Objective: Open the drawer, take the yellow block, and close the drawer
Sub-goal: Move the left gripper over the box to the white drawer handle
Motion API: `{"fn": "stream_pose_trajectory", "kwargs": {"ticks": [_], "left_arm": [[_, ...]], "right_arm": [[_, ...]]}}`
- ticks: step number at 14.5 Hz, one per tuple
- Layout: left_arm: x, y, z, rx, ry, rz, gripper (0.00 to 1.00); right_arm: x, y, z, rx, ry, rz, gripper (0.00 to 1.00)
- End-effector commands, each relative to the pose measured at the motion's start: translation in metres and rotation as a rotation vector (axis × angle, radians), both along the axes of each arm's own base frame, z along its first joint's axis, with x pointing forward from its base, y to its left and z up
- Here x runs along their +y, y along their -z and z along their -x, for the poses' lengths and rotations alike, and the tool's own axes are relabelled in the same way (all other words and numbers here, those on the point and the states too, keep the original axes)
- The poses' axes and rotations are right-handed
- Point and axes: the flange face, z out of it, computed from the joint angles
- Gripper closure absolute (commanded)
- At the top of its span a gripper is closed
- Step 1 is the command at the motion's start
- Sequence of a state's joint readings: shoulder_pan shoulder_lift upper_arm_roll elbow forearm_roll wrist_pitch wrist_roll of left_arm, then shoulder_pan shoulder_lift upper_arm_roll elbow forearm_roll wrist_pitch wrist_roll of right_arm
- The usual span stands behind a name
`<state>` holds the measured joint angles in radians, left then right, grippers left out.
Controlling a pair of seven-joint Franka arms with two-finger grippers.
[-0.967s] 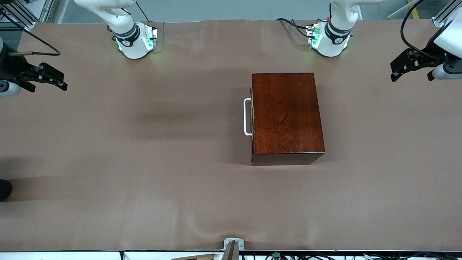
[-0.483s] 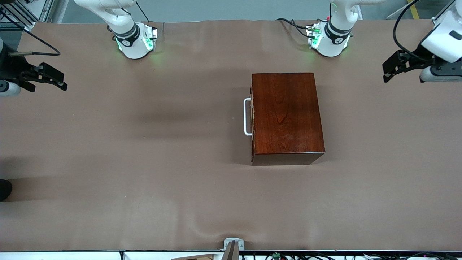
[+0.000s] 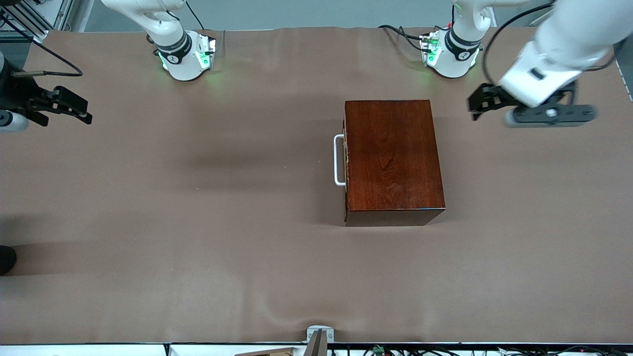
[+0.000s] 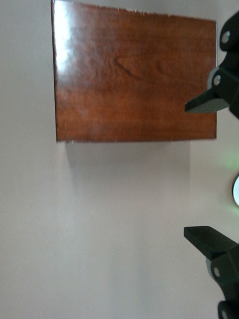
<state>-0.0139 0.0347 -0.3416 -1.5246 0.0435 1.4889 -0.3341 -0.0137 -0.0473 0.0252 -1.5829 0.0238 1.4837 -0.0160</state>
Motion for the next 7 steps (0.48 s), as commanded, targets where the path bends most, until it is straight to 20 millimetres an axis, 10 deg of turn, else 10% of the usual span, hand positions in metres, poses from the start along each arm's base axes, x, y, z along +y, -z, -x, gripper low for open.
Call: {"fn": "stream_pose_trajectory", "kwargs": {"ticks": [1,7], "left_arm": [[-0.043,0.013,-0.009,0.021,-0.022,0.031,0.00],[-0.151,0.072,-0.017,0.002,-0.038,0.114,0.00]], "right_arm": [[-0.002,-0.004,0.008,-0.009,-0.006,0.010,0.00],[-0.002,-0.004,0.008,-0.009,-0.006,0.008,0.00]]}}
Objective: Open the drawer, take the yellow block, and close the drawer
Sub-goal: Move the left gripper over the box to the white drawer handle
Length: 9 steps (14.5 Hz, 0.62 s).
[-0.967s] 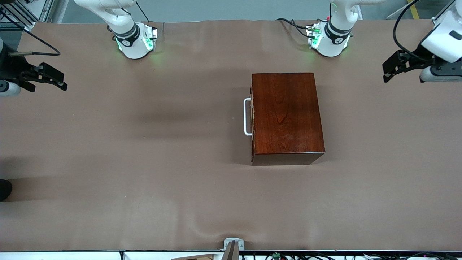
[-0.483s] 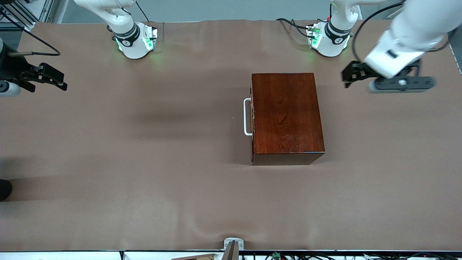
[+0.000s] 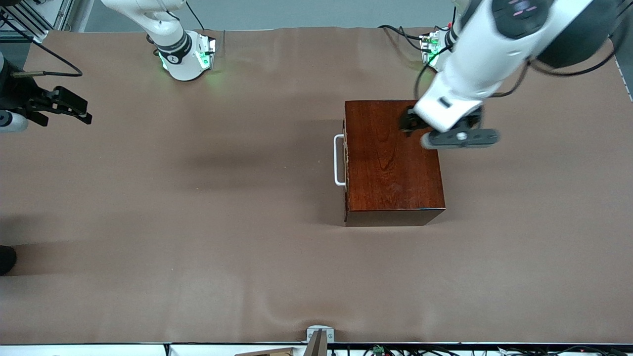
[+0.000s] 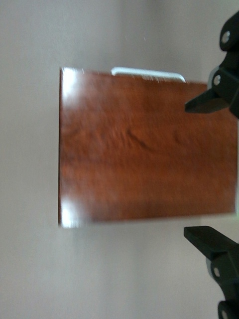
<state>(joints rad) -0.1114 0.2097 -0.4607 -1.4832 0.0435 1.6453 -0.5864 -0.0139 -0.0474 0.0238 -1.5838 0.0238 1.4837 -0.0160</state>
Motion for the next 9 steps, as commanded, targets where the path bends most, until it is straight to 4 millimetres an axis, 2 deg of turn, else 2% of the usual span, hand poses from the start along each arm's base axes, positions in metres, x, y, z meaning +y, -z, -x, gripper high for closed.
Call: {"fn": "stream_pose_trajectory", "kwargs": {"ticks": [1,6,9], "left_arm": [[-0.050,0.024,-0.007,0.013,0.007,0.044,0.00],[-0.135,0.068,-0.012,-0.038,-0.113,0.057,0.00],[-0.170,0.092,-0.001,-0.069,-0.110,0.057,0.00]], "right_arm": [[-0.001,-0.004,0.008,-0.010,-0.007,0.009,0.00],[-0.001,-0.003,0.008,-0.008,-0.007,0.007,0.00],[-0.001,-0.003,0.008,-0.007,-0.007,0.007,0.00]]}}
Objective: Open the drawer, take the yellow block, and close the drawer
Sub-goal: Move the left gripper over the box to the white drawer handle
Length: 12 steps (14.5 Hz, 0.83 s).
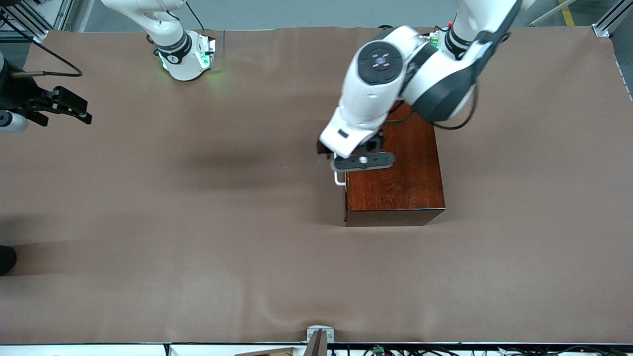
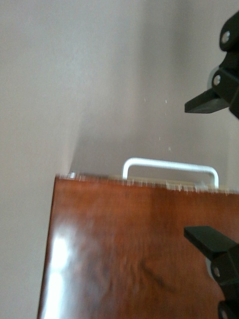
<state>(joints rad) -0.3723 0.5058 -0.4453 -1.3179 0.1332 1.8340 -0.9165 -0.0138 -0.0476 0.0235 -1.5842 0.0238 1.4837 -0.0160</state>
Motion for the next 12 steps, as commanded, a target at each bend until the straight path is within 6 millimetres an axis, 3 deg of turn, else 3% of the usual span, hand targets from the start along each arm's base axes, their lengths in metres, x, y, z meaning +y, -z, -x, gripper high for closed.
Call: {"fn": "stream_pose_trajectory", "kwargs": {"ticks": [1,3,7,9,12], "left_arm": [[-0.032,0.011,0.005,-0.064,0.014,-0.029,0.00],[-0.059,0.042,0.021,-0.082,0.043,-0.087,0.00],[-0.091,0.095,0.046,-0.129,0.084,-0.215,0.00],[-0.099,0.116,0.055,-0.135,0.109,-0.259,0.00],[-0.102,0.130,0.062,-0.166,0.154,-0.320,0.00]], "right_arm": [[-0.001,-0.004,0.008,-0.009,-0.008,0.007,0.00],[-0.001,-0.004,0.008,-0.009,-0.008,0.007,0.00],[-0.001,-0.003,0.008,-0.009,-0.008,0.007,0.00],[-0.002,-0.003,0.008,-0.009,-0.006,0.007,0.00],[-0.002,-0.003,0.008,-0.009,-0.006,0.007,0.00]]}}
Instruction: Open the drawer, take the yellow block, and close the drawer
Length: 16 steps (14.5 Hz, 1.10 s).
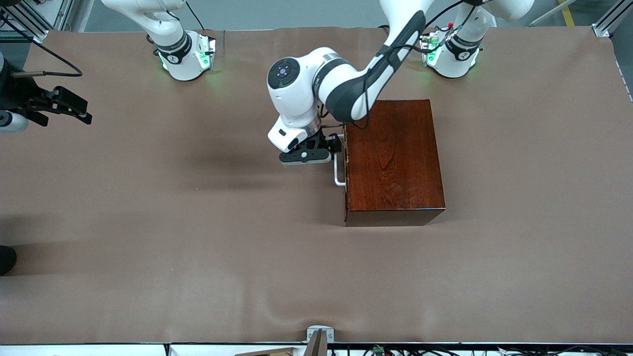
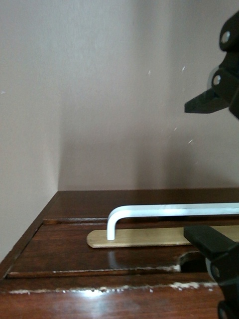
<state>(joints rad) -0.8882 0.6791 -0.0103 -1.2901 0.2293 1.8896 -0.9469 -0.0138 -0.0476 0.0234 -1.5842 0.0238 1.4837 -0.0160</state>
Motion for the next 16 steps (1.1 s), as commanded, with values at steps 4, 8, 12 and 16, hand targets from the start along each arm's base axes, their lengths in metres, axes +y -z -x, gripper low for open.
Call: {"fn": "stream_pose_trajectory", "kwargs": {"ticks": [4,8,12,16], "left_arm": [[-0.004,0.022,0.001,-0.023,0.015,-0.057,0.00],[-0.003,0.039,0.001,-0.020,0.024,-0.088,0.00],[-0.002,0.044,0.002,-0.014,0.020,-0.094,0.00],[-0.003,0.055,0.004,0.001,0.015,-0.100,0.00]], "right_arm": [[-0.002,-0.003,0.008,-0.009,-0.006,0.007,0.00],[-0.002,-0.003,0.008,-0.009,-0.006,0.007,0.00],[-0.002,-0.003,0.008,-0.007,-0.006,0.007,0.00],[-0.002,-0.003,0.008,-0.009,-0.006,0.007,0.00]]}}
